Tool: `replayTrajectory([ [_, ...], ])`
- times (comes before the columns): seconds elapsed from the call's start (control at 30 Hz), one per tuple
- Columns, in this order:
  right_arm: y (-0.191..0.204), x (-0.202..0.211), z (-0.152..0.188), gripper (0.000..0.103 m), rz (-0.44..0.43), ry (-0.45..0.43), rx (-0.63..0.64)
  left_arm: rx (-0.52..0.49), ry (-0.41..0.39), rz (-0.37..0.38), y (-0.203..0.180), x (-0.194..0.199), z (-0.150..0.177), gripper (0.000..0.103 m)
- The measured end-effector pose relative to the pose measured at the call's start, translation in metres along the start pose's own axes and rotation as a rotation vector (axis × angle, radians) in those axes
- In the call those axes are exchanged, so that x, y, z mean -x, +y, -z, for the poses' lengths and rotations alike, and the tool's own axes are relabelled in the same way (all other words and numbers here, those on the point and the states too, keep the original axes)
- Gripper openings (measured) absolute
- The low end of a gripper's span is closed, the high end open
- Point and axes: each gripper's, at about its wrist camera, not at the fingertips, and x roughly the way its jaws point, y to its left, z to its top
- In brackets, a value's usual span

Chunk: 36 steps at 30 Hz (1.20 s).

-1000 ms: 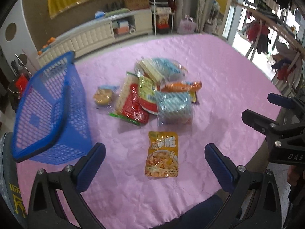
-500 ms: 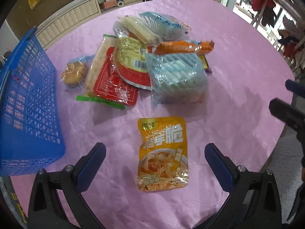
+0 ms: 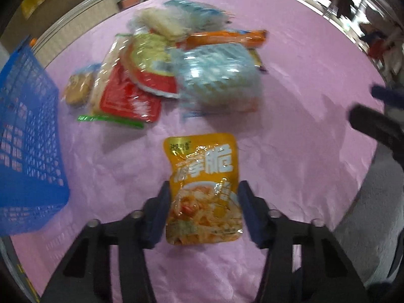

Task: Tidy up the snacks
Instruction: 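Reach the left gripper to the yellow-orange snack pouch and close on it, then carry the yellow pouch over the blue basket and open the left gripper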

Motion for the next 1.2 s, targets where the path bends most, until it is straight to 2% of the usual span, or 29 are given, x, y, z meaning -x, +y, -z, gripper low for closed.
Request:
replayTrajectory([
  [0.07, 0.004, -0.003, -0.001, 0.103, -0.009, 0.011, 0.003, 0.008, -0.017, 0.008, -0.001, 0.0, 0.003, 0.042],
  [0.2, 0.014, -0.003, -0.001, 0.103, -0.007, 0.019, 0.053, 0.026, -0.034, 0.008, -0.004, -0.001, 0.01, 0.025],
  [0.23, 0.015, -0.002, -0.001, 0.103, -0.003, 0.017, 0.07, 0.037, -0.033, 0.006, -0.001, 0.009, 0.019, 0.024],
  [0.4, 0.016, 0.002, -0.006, 0.103, -0.036, 0.005, 0.1, 0.106, -0.1, 0.006, 0.01, 0.027, 0.035, 0.024],
  [0.5, 0.022, 0.003, -0.012, 0.103, -0.056, 0.001, 0.132, 0.157, -0.158, -0.004, 0.022, 0.051, 0.043, 0.024],
  [0.63, 0.033, 0.006, -0.021, 0.103, -0.057, -0.01, 0.161, 0.163, -0.256, -0.03, 0.037, 0.084, 0.041, 0.024],
  [0.87, 0.053, 0.015, -0.038, 0.103, -0.107, -0.028, 0.147, 0.165, -0.332, -0.076, 0.052, 0.113, 0.035, 0.024],
  [1.03, 0.07, 0.011, -0.051, 0.103, -0.095, -0.028, 0.16, 0.179, -0.421, -0.091, 0.059, 0.149, 0.025, 0.024],
  [1.2, 0.088, -0.01, -0.059, 0.103, -0.104, -0.024, 0.17, 0.239, -0.48, -0.188, 0.088, 0.175, 0.024, 0.024],
])
